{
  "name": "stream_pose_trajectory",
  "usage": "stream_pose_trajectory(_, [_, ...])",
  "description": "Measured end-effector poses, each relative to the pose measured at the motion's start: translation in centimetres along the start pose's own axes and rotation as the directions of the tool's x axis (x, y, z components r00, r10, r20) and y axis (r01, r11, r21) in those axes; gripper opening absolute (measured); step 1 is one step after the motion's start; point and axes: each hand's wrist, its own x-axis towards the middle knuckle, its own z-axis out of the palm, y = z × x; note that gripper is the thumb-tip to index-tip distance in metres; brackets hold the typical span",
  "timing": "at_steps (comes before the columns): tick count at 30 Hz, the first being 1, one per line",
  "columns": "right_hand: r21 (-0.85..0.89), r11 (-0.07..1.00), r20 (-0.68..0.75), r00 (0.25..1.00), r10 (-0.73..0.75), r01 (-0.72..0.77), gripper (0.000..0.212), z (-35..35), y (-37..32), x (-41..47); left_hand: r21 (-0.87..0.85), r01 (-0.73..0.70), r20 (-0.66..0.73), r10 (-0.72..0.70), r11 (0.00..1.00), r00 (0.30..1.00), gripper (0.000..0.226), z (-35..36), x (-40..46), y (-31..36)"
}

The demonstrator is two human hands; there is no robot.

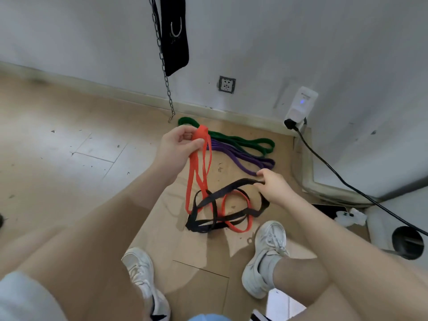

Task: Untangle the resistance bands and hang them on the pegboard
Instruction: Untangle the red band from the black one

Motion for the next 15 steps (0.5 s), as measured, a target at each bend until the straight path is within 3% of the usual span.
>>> stream_pose_trajectory(3, [0.344,0.938,0.154,0.983,-0.105,0.046,0.029,0.8,-2.0,0.2,-0.010,0.029,0.006,-0.029,1.000,1.000,0.019,0.5,0.2,-0.9])
stream_pose_trajectory(6, [0.655,0.754,0.145,0.974,-0.177,0.040,0.025,1.2,-5.0,-0.2,-0.009,0.036,0.022,-0.035,0.999,0.999,0.016,0.8,0.5,-1.2])
stream_pose_trajectory(15, [0.767,0.615,-0.097,0.981,-0.171,0.183,0.018,3.2,-10.8,-2.3,-0.164,0.136,0.036,-0.132,0.977,0.991,0.014,-0.4,-1.4,-0.6])
